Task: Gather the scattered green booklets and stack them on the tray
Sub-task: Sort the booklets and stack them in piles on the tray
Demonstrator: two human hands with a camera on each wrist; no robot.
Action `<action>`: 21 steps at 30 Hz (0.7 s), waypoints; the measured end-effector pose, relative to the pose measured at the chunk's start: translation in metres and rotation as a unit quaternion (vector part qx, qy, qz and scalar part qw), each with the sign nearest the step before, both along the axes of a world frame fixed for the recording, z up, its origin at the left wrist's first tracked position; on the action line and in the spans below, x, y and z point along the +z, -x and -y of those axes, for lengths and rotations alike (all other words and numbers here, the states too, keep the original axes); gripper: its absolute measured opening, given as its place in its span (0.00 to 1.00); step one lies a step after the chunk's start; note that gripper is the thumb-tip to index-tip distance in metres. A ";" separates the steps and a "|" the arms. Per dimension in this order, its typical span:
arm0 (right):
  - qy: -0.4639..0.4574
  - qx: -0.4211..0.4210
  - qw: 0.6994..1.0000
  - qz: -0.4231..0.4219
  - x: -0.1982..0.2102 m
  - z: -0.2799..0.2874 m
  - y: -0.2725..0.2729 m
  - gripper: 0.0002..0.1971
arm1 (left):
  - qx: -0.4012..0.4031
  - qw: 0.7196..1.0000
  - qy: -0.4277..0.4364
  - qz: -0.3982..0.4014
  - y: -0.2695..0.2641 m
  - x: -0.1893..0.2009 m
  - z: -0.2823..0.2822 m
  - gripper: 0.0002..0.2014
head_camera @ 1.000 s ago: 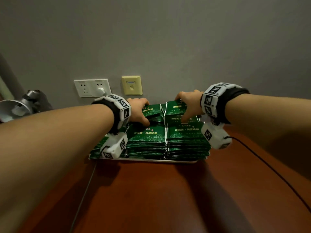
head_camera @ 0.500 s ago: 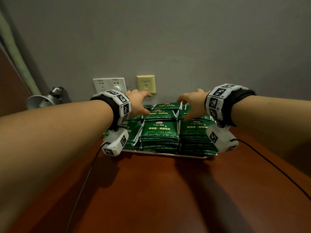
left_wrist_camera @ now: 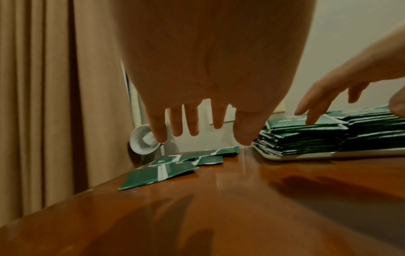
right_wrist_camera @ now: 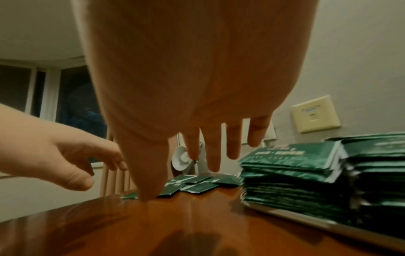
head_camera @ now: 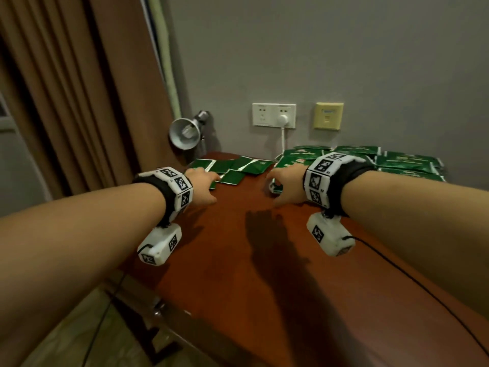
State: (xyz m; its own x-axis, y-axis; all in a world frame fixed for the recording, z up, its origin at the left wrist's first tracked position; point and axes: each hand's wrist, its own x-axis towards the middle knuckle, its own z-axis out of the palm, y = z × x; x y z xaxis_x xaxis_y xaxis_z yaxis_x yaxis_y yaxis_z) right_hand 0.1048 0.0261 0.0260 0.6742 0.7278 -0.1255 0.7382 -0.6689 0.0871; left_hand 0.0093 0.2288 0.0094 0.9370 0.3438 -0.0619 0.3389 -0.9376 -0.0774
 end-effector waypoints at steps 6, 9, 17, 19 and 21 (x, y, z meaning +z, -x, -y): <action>0.038 -0.011 0.999 -0.025 -0.035 -0.070 -0.009 0.41 | 0.036 0.998 0.048 -0.017 0.004 -0.039 -0.057 0.33; 0.062 -0.020 0.998 -0.020 -0.057 -0.103 -0.029 0.41 | 0.054 0.997 0.054 -0.008 -0.013 -0.059 -0.079 0.34; 0.042 -0.009 0.999 -0.020 -0.082 -0.178 -0.076 0.33 | 0.044 0.996 0.073 -0.031 -0.073 -0.084 -0.121 0.36; 0.059 -0.011 0.998 -0.016 -0.085 -0.189 -0.084 0.32 | 0.036 0.995 0.079 -0.038 -0.081 -0.083 -0.126 0.35; 0.083 -0.022 0.996 -0.031 -0.085 -0.195 -0.087 0.23 | 0.026 0.996 0.078 -0.039 -0.082 -0.080 -0.128 0.35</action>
